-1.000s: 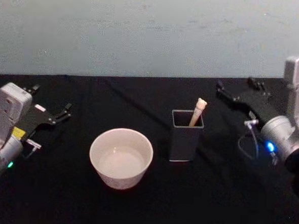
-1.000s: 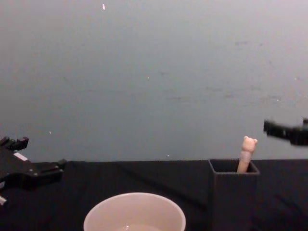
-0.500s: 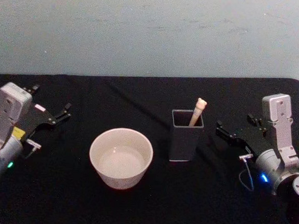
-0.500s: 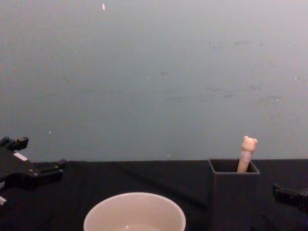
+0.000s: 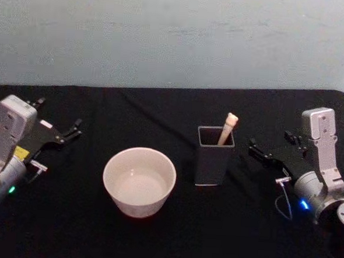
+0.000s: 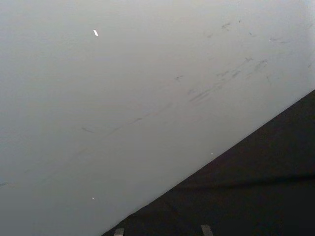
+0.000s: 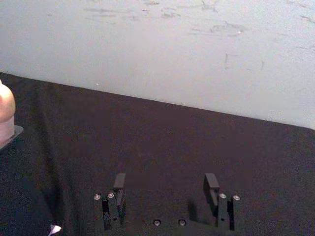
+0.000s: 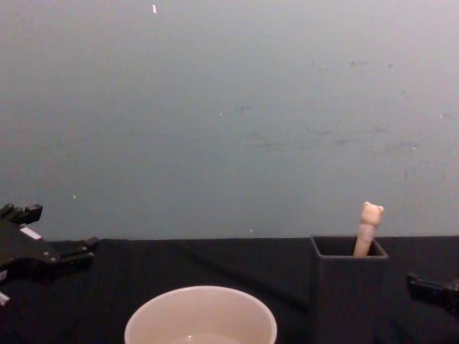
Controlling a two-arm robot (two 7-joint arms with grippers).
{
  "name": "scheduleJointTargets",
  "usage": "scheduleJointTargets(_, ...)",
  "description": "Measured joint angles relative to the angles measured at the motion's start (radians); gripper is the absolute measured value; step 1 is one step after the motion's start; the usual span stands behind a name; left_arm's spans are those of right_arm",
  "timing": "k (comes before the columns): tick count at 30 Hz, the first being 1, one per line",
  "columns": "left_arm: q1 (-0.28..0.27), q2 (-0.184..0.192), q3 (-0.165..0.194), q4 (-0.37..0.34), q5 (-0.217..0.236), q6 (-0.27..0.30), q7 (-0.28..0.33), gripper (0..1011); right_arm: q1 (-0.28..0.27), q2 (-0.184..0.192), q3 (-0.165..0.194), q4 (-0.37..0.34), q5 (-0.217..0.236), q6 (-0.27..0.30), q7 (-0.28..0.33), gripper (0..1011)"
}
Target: Pick up the stirring spoon with one hand, stir inside the cup, then place it back in its original position.
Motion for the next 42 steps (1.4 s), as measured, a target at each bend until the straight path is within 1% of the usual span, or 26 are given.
scheduleJointTargets(42,0.000,0.000,0.000,0.000,0.000,0.000,0.000,1001,-0.001,0.002,0.000,-0.004,0.004,0.001,0.001,1002)
